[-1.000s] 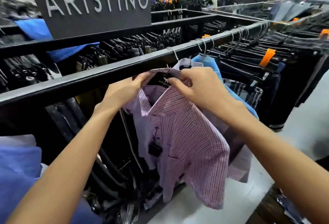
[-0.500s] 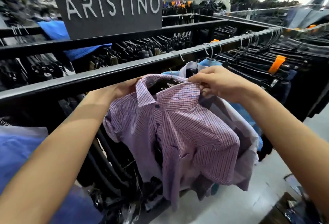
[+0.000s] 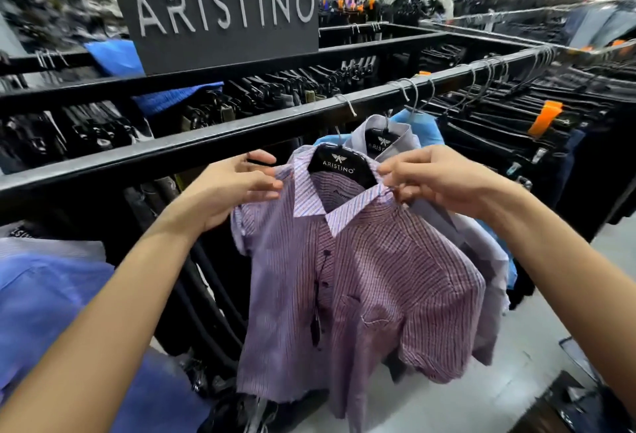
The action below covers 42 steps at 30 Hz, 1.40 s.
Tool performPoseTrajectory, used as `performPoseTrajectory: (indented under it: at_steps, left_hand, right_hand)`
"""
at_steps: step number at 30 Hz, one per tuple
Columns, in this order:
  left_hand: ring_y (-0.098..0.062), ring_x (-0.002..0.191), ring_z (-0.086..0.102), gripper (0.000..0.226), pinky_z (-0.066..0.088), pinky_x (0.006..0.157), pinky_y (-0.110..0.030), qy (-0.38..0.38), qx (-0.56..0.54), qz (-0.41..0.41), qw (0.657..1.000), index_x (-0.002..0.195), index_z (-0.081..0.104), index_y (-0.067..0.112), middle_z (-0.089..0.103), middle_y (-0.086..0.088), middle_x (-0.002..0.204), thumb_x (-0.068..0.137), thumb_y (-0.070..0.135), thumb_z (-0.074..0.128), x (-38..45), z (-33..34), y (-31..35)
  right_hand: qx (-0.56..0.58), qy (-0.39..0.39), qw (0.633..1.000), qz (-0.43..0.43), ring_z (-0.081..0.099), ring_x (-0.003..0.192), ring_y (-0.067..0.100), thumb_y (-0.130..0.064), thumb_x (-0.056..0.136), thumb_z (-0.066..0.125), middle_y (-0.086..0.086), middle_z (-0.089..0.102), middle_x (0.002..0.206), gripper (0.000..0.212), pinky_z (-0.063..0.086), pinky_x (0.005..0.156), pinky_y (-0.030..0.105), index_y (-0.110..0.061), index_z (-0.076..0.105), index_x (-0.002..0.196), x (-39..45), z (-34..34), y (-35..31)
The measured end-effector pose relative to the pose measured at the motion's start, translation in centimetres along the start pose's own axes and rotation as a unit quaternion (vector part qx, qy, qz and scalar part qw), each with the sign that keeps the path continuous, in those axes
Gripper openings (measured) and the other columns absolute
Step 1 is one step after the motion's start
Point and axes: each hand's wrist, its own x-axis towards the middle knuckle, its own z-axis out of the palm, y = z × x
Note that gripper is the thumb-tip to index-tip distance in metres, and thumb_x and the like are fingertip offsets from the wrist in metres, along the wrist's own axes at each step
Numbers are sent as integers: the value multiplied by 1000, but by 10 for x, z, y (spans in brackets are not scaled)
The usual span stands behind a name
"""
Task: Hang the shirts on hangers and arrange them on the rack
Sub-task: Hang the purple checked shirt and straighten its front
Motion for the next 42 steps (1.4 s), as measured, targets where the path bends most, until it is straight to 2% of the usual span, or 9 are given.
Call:
performPoseTrajectory:
  at_steps: [7, 12, 16, 19, 22, 25, 32, 36, 42]
  left_hand:
    - [-12, 85, 75, 31, 61, 79, -27, -1, 113, 3, 994, 97, 74, 28, 75, 2, 96, 90, 56, 66, 0, 36, -4]
    - [-9, 71, 64, 23, 53, 68, -24, 59, -34, 57, 996, 83, 70, 11, 68, 1, 80, 102, 14, 58, 16, 54, -19]
    - [-1, 58, 66, 26, 51, 51, -16, 52, -96, -1, 994, 93, 62, 10, 73, 5, 75, 108, 25, 47, 14, 49, -17]
    - [1, 65, 63, 39, 52, 58, -18, 34, 13, -6, 999, 95, 68, 17, 69, 10, 80, 94, 55, 61, 14, 49, -18]
    - [2, 68, 58, 23, 46, 61, -16, 45, 65, 48, 996, 95, 73, 21, 67, 13, 81, 90, 43, 73, 19, 53, -19]
    - [-8, 71, 59, 5, 47, 64, -23, 23, -37, 35, 998, 90, 71, 15, 66, 5, 79, 95, 17, 70, 19, 54, -21]
    - [-14, 74, 53, 29, 45, 76, -31, -78, -264, -10, 961, 79, 49, 16, 54, -1, 80, 100, -3, 42, 10, 50, -35]
    - [-22, 98, 64, 13, 47, 100, -42, -108, -379, -44, 918, 106, 54, 11, 66, -9, 106, 102, 6, 44, 12, 57, -45]
    - [-11, 70, 60, 10, 48, 63, -28, 19, -273, -45, 961, 111, 55, 22, 66, 2, 94, 102, 18, 56, 7, 65, -36]
  right_hand:
    - [33, 22, 998, -40, 67, 80, 17, 21, 80, 65, 14, 71, 92, 42, 59, 73, 19, -12, 75, 104, -7, 13, -3]
    - [82, -8, 995, -59, 70, 77, 7, 23, 79, 64, 1, 77, 85, 47, 56, 73, 16, -12, 72, 110, -22, 16, 12]
    - [123, -29, 991, -48, 72, 81, 7, 25, 80, 60, 5, 78, 97, 50, 56, 71, 16, -7, 68, 118, -26, 13, 18]
    - [123, -39, 991, -45, 70, 73, 1, 29, 80, 56, -5, 77, 83, 53, 55, 67, 13, -7, 66, 118, -24, 15, 22]
    - [145, -40, 988, -26, 69, 67, 2, 30, 79, 53, -5, 74, 75, 53, 56, 65, 14, -9, 67, 112, -20, 19, 25]
    - [198, -25, 980, 5, 72, 70, 9, 31, 74, 51, 1, 73, 85, 56, 60, 66, 20, -13, 67, 106, -15, 16, 27]
    - [301, -36, 952, 29, 68, 75, 18, 26, 57, 46, 9, 66, 86, 51, 60, 67, 26, -16, 52, 87, 1, 7, 34]
    - [322, -66, 944, 36, 63, 79, 20, 22, 55, 47, 12, 62, 89, 51, 57, 69, 25, -11, 50, 92, 8, 8, 39]
    - [204, -90, 975, 19, 62, 76, 16, 29, 73, 47, 8, 63, 84, 49, 57, 67, 21, -14, 68, 87, -4, -2, 36]
